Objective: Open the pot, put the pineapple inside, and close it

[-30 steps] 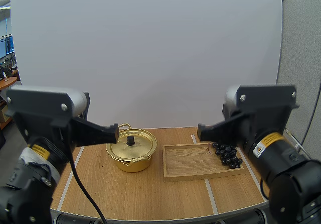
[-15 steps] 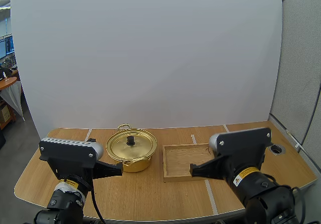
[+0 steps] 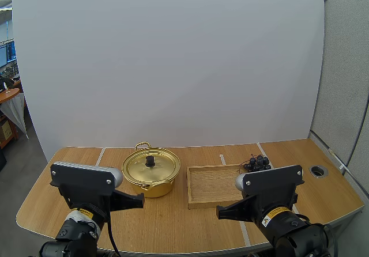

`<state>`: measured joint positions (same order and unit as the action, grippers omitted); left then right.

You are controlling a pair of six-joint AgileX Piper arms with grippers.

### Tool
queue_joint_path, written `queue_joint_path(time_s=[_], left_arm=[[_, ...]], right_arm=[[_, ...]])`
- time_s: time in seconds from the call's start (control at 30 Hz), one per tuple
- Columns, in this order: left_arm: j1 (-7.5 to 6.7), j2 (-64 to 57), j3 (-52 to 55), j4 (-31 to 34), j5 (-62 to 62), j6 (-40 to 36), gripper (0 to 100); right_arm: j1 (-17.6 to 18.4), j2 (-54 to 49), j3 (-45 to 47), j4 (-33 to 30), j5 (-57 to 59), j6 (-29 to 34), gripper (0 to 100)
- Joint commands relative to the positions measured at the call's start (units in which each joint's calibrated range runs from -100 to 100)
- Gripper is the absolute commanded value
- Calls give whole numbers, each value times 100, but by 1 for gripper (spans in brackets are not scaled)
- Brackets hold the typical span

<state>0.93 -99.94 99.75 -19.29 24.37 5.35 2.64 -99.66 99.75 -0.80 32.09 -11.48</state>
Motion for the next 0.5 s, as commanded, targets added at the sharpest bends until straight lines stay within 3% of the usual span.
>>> queue_joint_path(time_s=[0.0,0.47], left_arm=[[21,-6,25,209,584,-167,0],[56,-6,25,674,729,-1268,0]], right_arm=[[-51,-34,25,-39,-109,-67,0],[-84,-34,25,-39,-109,-67,0]])
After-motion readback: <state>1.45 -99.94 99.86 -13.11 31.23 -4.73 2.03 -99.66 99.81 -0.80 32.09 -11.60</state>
